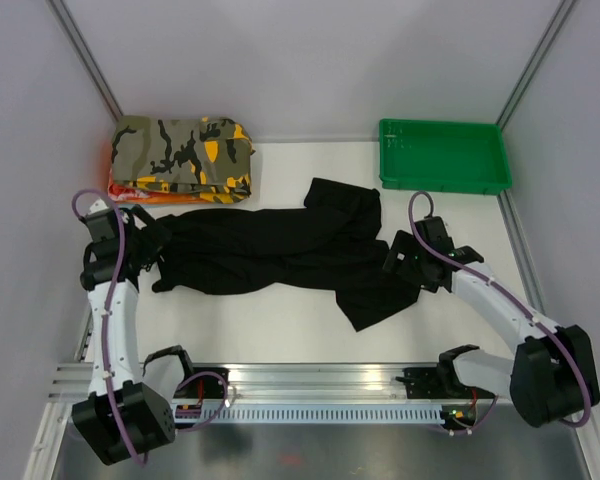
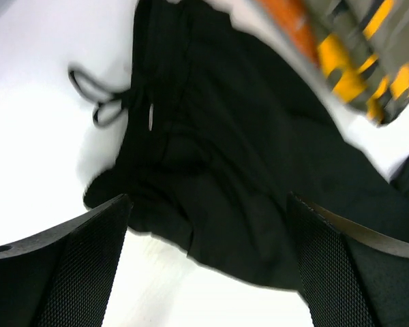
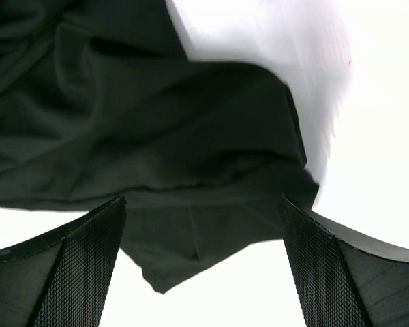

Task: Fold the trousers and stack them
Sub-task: Flatten the trousers out

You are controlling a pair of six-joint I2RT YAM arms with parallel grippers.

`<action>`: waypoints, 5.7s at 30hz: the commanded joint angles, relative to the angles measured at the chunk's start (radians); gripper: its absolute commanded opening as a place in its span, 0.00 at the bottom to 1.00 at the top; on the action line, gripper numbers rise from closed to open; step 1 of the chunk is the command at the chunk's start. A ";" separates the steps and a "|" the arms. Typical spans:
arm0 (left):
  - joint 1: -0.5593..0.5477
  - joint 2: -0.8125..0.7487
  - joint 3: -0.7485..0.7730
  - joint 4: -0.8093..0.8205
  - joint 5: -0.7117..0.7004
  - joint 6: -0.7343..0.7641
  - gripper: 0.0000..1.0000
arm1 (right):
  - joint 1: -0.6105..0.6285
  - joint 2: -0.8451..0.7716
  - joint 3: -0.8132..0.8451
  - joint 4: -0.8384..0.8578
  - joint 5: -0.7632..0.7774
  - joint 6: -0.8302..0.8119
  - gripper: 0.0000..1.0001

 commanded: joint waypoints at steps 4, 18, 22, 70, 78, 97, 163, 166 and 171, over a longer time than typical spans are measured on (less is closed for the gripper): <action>-0.001 -0.084 -0.242 -0.016 0.087 -0.233 1.00 | -0.003 -0.084 -0.127 0.094 -0.135 0.109 0.98; -0.001 0.060 -0.408 0.253 0.085 -0.399 0.60 | 0.022 0.114 -0.168 0.243 -0.119 0.138 0.19; 0.001 0.084 -0.395 0.233 0.030 -0.386 0.02 | 0.019 0.119 -0.078 0.119 0.000 0.092 0.00; 0.008 0.003 -0.280 0.130 -0.022 -0.116 0.02 | -0.392 0.490 0.399 0.289 0.163 0.201 0.98; 0.007 -0.003 -0.277 0.132 -0.031 -0.105 0.02 | -0.403 0.666 0.462 0.283 0.156 0.203 0.98; 0.008 0.009 -0.248 0.145 -0.020 -0.097 0.02 | -0.405 0.622 0.508 0.289 0.194 0.019 0.00; 0.022 0.081 -0.160 0.126 0.133 -0.047 0.02 | -0.601 -0.536 -0.002 0.350 0.295 -0.380 0.09; 0.027 0.063 -0.148 0.087 0.115 -0.033 0.02 | -0.601 -0.645 -0.019 0.135 0.406 -0.313 0.14; 0.028 0.012 -0.135 0.011 0.102 -0.031 0.04 | -0.601 -0.599 -0.015 -0.081 0.409 -0.091 0.72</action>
